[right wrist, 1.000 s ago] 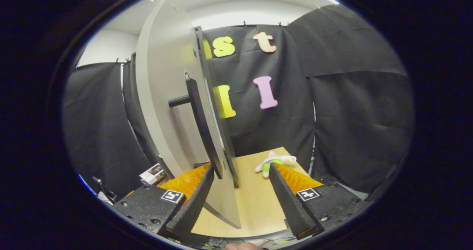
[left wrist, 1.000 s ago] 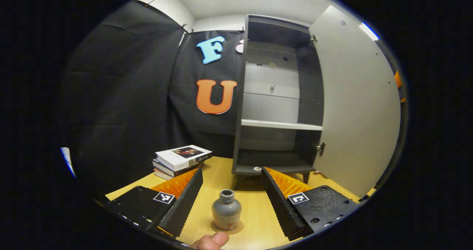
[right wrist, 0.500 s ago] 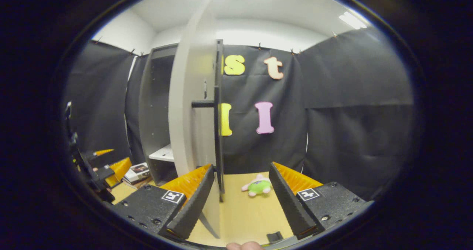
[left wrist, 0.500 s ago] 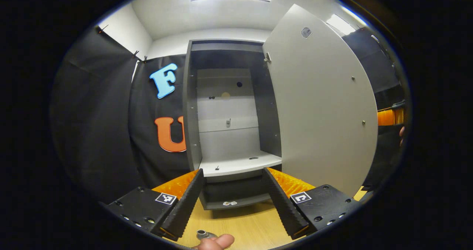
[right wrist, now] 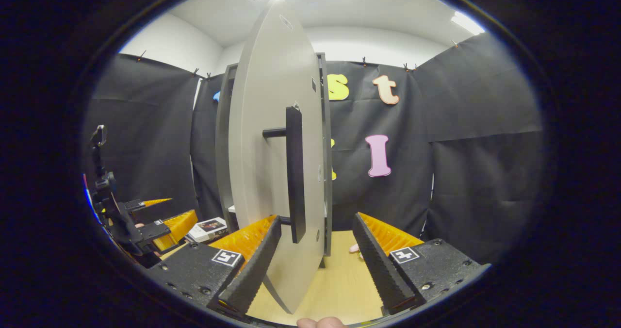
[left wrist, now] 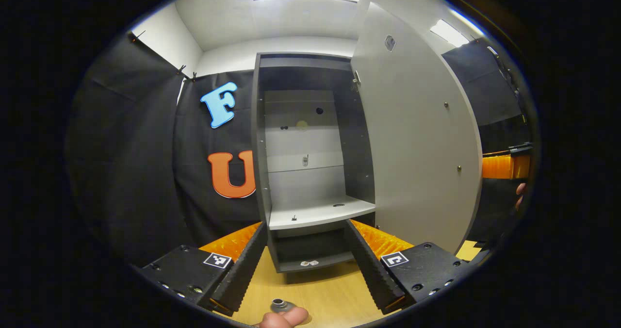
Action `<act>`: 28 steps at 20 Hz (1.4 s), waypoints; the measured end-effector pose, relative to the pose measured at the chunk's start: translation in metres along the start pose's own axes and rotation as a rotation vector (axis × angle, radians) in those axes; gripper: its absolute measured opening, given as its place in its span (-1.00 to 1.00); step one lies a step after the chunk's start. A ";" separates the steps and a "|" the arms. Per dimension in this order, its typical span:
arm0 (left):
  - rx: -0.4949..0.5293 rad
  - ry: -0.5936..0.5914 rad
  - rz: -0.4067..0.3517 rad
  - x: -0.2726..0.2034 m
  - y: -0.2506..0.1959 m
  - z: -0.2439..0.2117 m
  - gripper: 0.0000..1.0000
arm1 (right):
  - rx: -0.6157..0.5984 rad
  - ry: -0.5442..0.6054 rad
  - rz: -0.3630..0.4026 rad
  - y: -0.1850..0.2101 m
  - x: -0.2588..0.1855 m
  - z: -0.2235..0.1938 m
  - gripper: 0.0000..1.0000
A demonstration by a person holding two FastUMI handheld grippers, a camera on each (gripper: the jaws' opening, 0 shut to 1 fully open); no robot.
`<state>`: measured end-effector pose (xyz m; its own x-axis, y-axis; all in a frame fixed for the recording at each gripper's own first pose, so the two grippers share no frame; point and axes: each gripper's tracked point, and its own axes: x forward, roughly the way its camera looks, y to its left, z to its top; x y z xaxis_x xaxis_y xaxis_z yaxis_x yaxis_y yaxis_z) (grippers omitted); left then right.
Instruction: Open the cabinet door with the right hand, grasp the bottle in the cabinet with the left hand and place it on the coaster, then close the cabinet door with the right hand.
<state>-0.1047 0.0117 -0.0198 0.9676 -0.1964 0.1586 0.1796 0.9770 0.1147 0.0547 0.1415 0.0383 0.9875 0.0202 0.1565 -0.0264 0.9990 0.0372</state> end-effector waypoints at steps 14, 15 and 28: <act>-0.116 0.128 0.289 -0.035 0.113 -0.045 0.92 | -0.009 0.018 0.268 0.100 0.056 -0.011 0.82; -0.126 0.137 0.308 -0.040 0.118 -0.049 0.92 | -0.014 0.026 0.283 0.107 0.062 -0.013 0.83; -0.225 0.261 0.649 -0.123 0.213 -0.100 0.92 | -0.026 0.062 0.465 0.199 0.183 -0.022 1.00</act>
<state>-0.1673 0.2525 -0.1132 0.8972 0.4261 -0.1160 -0.4390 0.8889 -0.1309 0.2333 0.3449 0.0529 0.8793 0.4673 0.0919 -0.4648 0.8841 -0.0477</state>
